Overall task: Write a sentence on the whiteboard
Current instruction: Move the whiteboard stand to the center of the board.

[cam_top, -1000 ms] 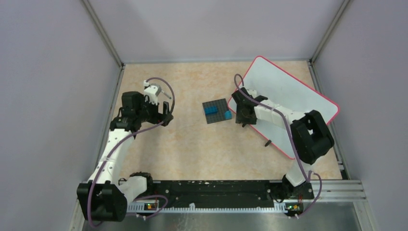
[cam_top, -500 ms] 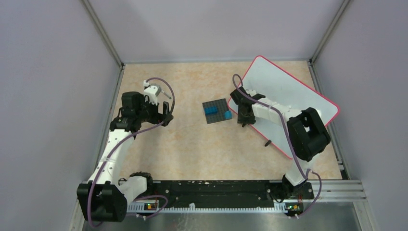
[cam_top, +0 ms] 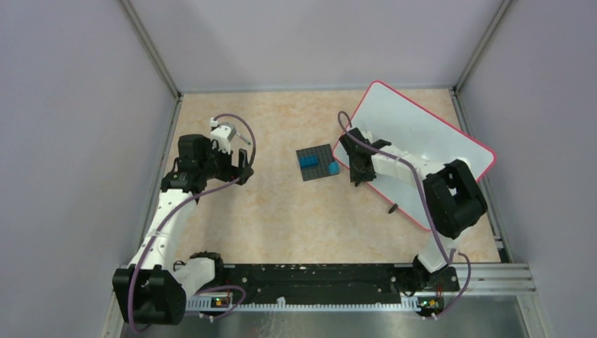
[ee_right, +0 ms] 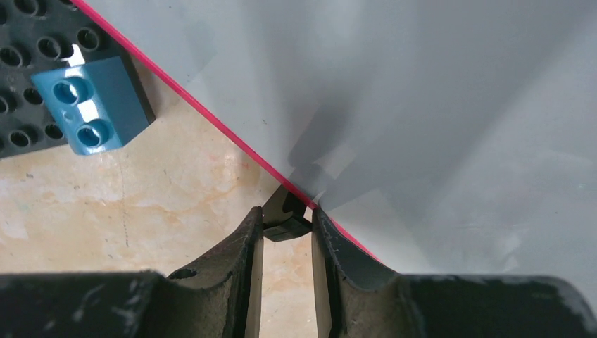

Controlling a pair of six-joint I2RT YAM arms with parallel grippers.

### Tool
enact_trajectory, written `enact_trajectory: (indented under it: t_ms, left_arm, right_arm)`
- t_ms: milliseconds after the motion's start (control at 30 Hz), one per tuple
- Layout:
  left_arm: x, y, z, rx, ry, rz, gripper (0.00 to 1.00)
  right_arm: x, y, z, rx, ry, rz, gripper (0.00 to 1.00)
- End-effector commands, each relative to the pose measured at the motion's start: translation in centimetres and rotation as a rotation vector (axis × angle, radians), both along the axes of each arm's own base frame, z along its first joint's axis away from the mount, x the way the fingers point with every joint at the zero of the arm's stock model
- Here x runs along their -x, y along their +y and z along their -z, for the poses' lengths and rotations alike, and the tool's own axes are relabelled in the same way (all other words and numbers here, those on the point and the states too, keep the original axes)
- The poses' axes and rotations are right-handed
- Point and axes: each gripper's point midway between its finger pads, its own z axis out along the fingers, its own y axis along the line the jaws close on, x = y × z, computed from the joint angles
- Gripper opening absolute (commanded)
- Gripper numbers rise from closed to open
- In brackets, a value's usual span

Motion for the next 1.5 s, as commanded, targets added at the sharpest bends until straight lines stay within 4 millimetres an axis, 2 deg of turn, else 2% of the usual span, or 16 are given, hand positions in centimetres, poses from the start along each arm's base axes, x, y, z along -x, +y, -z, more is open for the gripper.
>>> enact_trajectory:
  t_ms: [0,133,333,500,600,767,900,1033,1167,1333,1467]
  left_arm:
    - [-0.4,-0.2,-1.3,0.011,-0.062,0.012,0.99]
    - [-0.4,-0.3,-1.4,0.013,-0.064,0.016,0.99]
    - [-0.3,-0.3,-1.5,0.011,-0.069,0.024,0.99]
    - [-0.3,-0.4,-1.6,0.012,-0.074,0.030,0.99]
    - [-0.2,-0.4,-1.7,0.012,-0.076,0.033,0.99]
    - [-0.3,-0.5,-1.7,0.019,-0.073,0.032,0.99]
    - [-0.3,-0.6,-1.8,0.024,-0.074,0.034,0.99]
    - [-0.5,-0.3,-1.9,0.017,-0.074,0.017,0.99]
    - [-0.4,-0.2,-2.1,0.011,-0.080,0.015,0.99]
    - [-0.3,-0.2,-2.0,0.012,-0.080,0.013,0.99]
    - [-0.5,-0.3,-1.9,0.020,-0.075,0.014,0.99]
  right_arm:
    - [-2.2,-1.0,-0.7,0.047,-0.115,-0.160,0.12]
    - [-2.6,-1.5,-0.9,0.062,-0.116,-0.229,0.08]
    - [-3.3,-1.7,-1.3,0.084,-0.165,-0.389,0.07]
    - [-3.8,-3.0,-1.9,0.126,-0.217,-0.481,0.08]
    - [-3.4,-3.7,-2.6,0.107,-0.251,-0.427,0.15]
    - [-2.2,-3.2,-3.6,-0.007,-0.309,-0.326,0.39]
    - [-2.8,-3.2,-3.5,-0.020,-0.335,-0.272,0.39]
    - [-3.2,-2.8,-2.6,-0.032,-0.309,-0.249,0.34]
    - [-2.7,-2.7,-1.3,-0.039,-0.247,-0.226,0.30]
    - [-1.9,-3.0,-1.3,-0.046,-0.207,-0.182,0.33]
    - [-2.4,-3.7,-1.0,-0.008,-0.219,-0.149,0.34]
